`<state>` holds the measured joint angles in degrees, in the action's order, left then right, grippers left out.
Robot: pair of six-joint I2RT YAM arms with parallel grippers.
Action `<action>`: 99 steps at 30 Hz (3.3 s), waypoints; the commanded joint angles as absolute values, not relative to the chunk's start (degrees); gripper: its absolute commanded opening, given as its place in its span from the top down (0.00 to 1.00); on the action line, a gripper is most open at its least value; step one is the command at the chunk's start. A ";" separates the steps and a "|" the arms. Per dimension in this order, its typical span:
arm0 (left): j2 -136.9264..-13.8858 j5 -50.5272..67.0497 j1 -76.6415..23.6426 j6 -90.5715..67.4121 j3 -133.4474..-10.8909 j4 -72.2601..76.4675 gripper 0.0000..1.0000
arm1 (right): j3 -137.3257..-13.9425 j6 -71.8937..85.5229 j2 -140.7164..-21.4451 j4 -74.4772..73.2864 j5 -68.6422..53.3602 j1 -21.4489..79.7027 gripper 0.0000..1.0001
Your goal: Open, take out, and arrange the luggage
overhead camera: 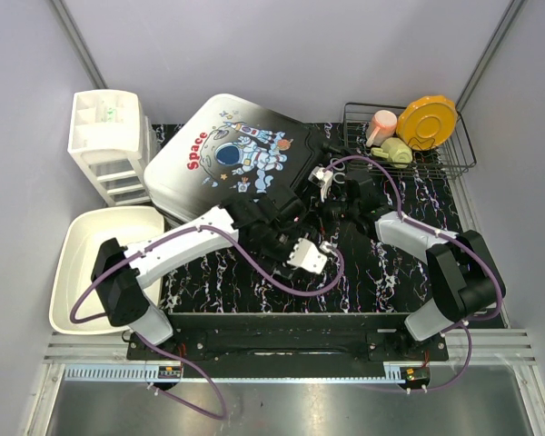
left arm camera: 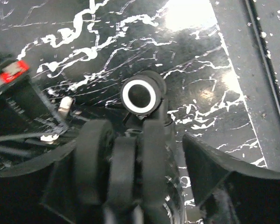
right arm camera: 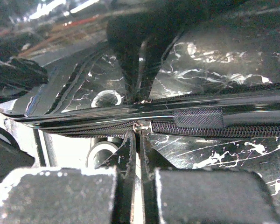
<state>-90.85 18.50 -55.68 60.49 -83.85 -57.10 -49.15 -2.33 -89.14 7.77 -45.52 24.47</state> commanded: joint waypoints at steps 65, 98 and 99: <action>-79.37 19.51 -54.93 62.67 -72.69 -64.78 0.81 | -65.30 -18.89 -100.46 -9.49 -44.82 18.19 0.39; -74.00 20.13 -49.75 63.10 -66.01 -66.62 0.83 | -46.05 -19.34 -93.76 42.53 -23.90 5.02 1.00; -73.66 20.13 -49.66 63.71 -65.66 -66.80 0.84 | -47.27 -19.16 -94.65 44.45 -25.30 4.31 1.00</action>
